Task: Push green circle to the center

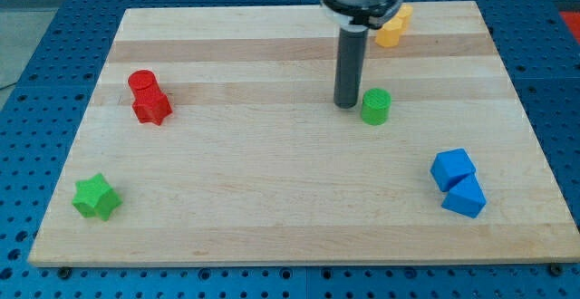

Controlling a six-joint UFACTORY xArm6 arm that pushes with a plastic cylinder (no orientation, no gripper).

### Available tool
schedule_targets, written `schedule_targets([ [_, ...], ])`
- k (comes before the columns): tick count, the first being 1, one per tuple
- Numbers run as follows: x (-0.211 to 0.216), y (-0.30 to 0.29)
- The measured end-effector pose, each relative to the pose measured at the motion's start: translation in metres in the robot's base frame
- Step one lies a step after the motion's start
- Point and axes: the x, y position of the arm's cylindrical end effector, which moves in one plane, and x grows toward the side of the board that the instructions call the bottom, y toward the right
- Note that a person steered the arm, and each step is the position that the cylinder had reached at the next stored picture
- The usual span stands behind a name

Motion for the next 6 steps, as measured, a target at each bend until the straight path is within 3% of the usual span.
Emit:
schedule_targets([
  [1, -0.036, 0.028],
  [2, -0.042, 0.087],
  [3, -0.003, 0.098],
  [5, 0.042, -0.045],
  [6, 0.021, -0.023],
])
